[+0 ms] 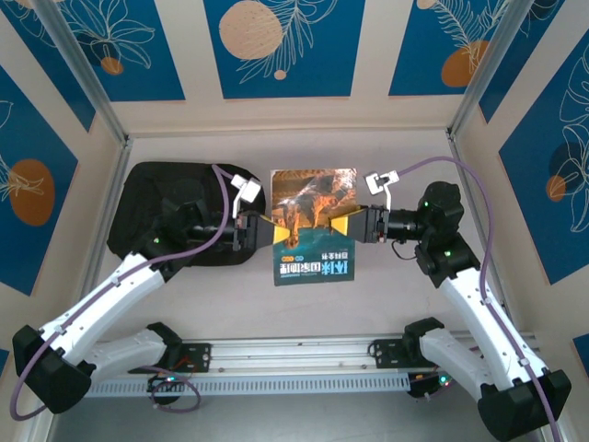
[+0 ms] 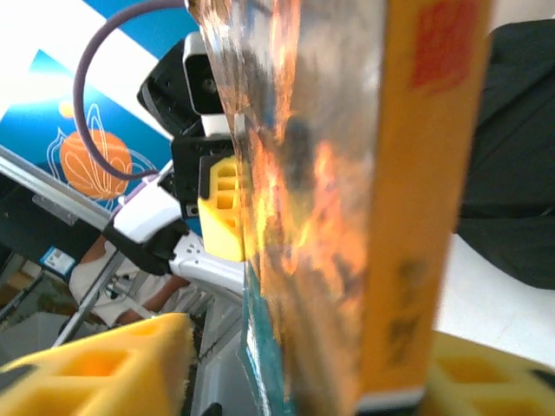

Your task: Pack books, pencil case, and school supplies into a backpack

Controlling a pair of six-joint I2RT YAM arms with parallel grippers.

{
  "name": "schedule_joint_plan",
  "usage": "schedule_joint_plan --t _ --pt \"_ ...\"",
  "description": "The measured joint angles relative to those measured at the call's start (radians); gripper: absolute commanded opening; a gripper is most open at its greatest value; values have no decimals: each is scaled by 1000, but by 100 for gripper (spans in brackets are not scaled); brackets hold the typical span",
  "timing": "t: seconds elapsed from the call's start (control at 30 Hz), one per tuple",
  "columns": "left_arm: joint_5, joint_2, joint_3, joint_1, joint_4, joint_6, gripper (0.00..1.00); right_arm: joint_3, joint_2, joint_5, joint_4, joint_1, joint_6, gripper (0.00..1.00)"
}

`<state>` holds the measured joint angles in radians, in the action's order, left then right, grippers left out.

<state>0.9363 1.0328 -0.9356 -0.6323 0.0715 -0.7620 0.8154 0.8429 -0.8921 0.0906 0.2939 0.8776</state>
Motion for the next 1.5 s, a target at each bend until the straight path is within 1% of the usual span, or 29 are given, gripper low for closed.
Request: schedule_joint_plan --t 0.1,0.23,0.3,0.4,0.5,0.57,0.63,0.73,0.8,0.87,0.93,1.07,1.13,1.17,1.2,1.27,1.33,1.37,1.4,1.47,1.5 --pt "-87 -13 9 0 27 -23 0 -67 -33 74 97 2 85 82" --pt "-246 -58 82 0 172 -102 0 -225 -65 212 295 34 265 85" --pt "-333 -70 120 0 258 -155 0 -285 -65 307 370 72 343 90" --pt "-447 -60 158 -8 386 -230 0 -334 -64 462 464 158 423 99" --pt "-531 -26 166 -26 485 -288 0 -344 -32 600 580 246 473 100" --pt "-566 -2 166 -42 535 -317 0 -344 15 685 669 294 495 100" --pt "-592 12 166 -58 566 -336 0 -344 63 752 737 328 503 98" --pt "-624 18 166 -78 591 -348 0 -339 121 823 801 352 504 90" --pt "-649 18 166 -92 602 -351 0 -322 152 864 837 365 494 80" --pt "-672 18 166 -100 607 -351 0 -302 165 898 854 376 480 72" --pt "-692 18 167 -106 608 -350 0 -285 167 927 867 388 460 61" --pt "-727 16 172 -124 605 -336 0 -271 167 981 879 407 428 34" --pt "-737 16 175 -132 600 -330 0 -271 169 1003 880 410 423 17" --pt "-741 17 175 -134 597 -327 0 -272 170 1013 879 411 419 4" --pt "-750 18 175 -136 592 -324 0 -272 170 1020 879 411 414 0" --pt "-761 18 175 -136 566 -314 0 -273 166 1026 867 411 406 0" --pt "-773 16 169 -137 504 -293 18 -280 143 1032 823 404 396 0" --pt "-780 14 159 -142 453 -272 31 -289 118 1030 782 398 393 0" --pt "-792 12 145 -145 391 -248 47 -302 84 1024 731 385 385 0" --pt "-841 3 101 -148 222 -174 65 -322 1 1024 608 336 368 0" --pt "-878 2 67 -148 131 -143 72 -329 -45 1026 533 301 357 0"
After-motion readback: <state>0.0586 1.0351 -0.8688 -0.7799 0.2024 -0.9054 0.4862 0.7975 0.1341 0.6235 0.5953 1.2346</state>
